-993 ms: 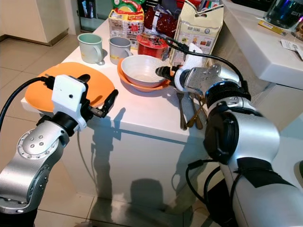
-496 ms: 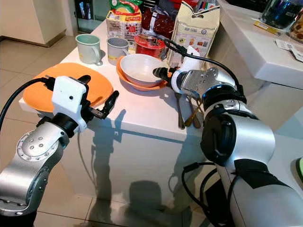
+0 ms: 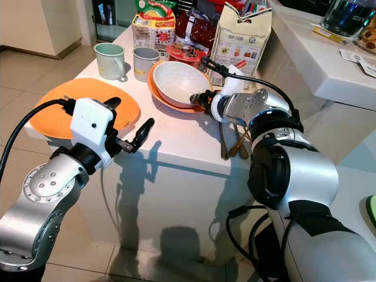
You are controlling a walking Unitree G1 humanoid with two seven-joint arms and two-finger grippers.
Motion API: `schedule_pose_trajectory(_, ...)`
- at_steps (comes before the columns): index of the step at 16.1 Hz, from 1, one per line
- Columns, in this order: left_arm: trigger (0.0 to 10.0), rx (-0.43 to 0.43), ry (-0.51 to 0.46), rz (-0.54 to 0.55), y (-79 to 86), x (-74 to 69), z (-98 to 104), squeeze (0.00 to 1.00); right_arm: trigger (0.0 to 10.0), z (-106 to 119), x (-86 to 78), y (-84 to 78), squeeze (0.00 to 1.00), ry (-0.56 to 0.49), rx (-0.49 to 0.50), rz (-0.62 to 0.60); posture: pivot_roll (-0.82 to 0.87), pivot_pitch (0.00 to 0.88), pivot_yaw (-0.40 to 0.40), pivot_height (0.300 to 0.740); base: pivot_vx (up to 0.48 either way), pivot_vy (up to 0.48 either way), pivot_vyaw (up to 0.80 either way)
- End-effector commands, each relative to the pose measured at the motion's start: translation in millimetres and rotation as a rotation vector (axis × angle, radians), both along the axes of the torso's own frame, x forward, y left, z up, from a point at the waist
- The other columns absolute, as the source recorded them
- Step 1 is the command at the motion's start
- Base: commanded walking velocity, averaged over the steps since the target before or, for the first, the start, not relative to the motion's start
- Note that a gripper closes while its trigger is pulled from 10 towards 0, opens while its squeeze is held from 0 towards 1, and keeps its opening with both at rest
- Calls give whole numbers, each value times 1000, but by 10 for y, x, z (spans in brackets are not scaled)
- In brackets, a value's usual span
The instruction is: Setting the table
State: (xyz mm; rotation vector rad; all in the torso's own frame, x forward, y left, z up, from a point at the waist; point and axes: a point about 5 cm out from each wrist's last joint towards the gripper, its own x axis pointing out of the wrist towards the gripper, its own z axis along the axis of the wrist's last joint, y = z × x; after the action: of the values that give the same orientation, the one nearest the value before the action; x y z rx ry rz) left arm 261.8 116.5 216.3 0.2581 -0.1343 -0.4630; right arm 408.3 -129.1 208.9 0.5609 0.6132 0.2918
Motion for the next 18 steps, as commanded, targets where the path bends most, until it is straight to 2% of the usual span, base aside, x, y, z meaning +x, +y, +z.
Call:
schedule_pose_trajectory(1, 10000, 2, 3, -31, -49, -24, 10, 0, 0, -111, -38, -12, 0, 47, -2, 8, 97, 0, -144, 740, 0, 0, 0)
schedule_pose_trajectory(18, 10000, 9, 0, -39, -61, -10, 9, 0, 0, -77, -20, -60, 0, 41, 70, -46, 95, 0, -141, 740, 0, 0, 0)
